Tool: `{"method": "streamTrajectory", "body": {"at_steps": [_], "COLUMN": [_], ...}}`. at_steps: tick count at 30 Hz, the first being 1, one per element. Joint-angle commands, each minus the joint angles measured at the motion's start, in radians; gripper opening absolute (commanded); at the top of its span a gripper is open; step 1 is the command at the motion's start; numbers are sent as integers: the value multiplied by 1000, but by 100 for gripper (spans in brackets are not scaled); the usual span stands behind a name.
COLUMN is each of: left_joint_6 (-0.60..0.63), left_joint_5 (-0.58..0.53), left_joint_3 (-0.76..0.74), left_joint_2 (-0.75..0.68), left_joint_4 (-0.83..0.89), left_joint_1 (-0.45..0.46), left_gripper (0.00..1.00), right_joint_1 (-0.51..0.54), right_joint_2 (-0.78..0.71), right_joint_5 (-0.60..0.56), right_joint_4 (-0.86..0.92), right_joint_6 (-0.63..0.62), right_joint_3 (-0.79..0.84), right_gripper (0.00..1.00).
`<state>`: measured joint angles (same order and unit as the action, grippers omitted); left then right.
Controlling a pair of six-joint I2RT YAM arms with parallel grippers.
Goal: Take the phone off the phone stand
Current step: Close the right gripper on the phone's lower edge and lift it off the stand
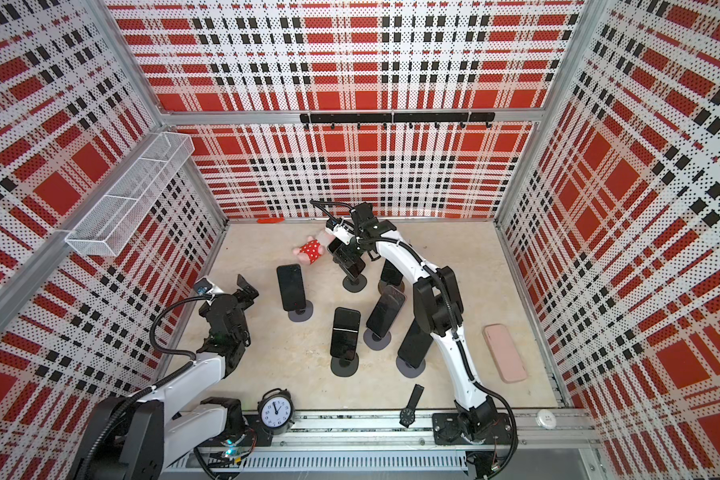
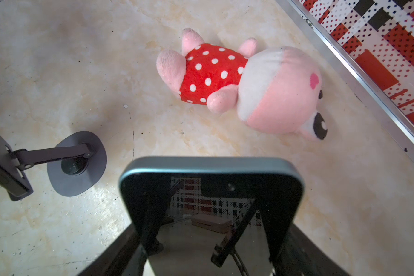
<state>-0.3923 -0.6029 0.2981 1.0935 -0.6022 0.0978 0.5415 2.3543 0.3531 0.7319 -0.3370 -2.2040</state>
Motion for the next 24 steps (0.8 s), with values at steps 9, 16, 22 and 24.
{"method": "streamTrajectory", "body": {"at_steps": [9,16,22,24], "left_joint_6": [9,7,9,9], "left_joint_5": [-6,-4,10,10], "left_joint_3": [26,24,25,26], "left_joint_2": [7,3,6,6], "left_joint_4": [0,-1,-1,0], "left_joint_1": [5,2,0,0], "left_gripper": [98,98,98,98], "right_joint_1": [11,9,9,9], "right_joint_2": [-65,-78,-119,-131], "right_joint_5": [60,59,100,111], "right_joint_4": [-16,0,-12,-12], "right_joint_6": [-24,-11,10,16], "right_joint_3": [21,-5,-11,-15], "right_gripper": [73,73,73,73]}}
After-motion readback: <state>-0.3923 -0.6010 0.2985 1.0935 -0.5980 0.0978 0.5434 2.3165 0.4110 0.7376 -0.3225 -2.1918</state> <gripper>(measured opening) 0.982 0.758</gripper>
